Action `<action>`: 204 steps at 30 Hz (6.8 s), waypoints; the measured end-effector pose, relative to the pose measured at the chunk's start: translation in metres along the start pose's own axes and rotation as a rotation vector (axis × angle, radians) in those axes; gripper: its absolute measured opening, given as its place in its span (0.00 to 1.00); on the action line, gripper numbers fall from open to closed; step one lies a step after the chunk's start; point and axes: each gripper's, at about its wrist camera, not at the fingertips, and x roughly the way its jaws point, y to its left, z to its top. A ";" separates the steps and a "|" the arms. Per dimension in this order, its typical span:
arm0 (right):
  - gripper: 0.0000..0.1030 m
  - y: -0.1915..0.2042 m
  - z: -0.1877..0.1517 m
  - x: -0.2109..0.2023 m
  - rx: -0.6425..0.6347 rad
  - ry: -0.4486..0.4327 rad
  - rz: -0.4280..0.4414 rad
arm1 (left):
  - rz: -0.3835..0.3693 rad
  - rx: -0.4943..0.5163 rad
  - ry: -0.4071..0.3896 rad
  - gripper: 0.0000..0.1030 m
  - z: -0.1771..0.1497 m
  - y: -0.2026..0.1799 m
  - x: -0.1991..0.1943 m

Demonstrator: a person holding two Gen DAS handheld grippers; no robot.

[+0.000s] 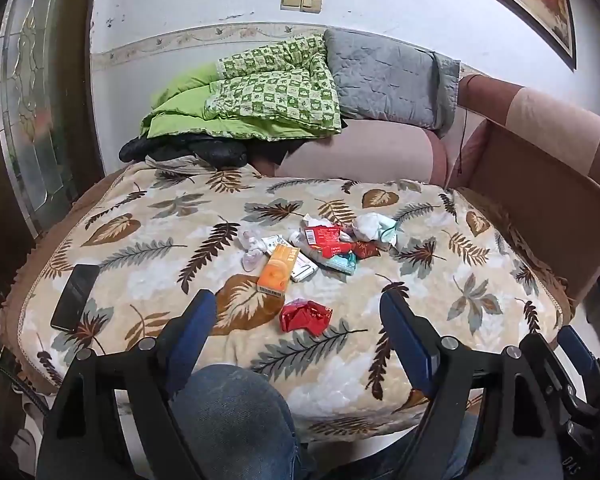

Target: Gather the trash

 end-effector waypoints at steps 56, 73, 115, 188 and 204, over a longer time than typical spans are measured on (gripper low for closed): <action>1.00 0.000 0.003 0.011 0.000 0.032 -0.001 | -0.005 -0.008 0.011 0.80 -0.004 -0.002 -0.010; 1.00 0.005 -0.003 0.038 -0.005 0.058 0.011 | -0.001 -0.025 0.053 0.80 -0.014 -0.001 -0.001; 0.84 -0.035 0.004 0.128 0.055 0.212 0.101 | -0.317 -0.041 0.543 0.80 0.016 0.025 0.174; 0.16 -0.128 0.009 -0.015 0.256 0.028 0.078 | -0.538 0.030 0.201 0.24 0.015 -0.078 0.036; 0.16 -0.237 -0.024 -0.141 0.419 -0.083 -0.250 | -0.829 0.313 0.283 0.25 -0.019 -0.241 -0.030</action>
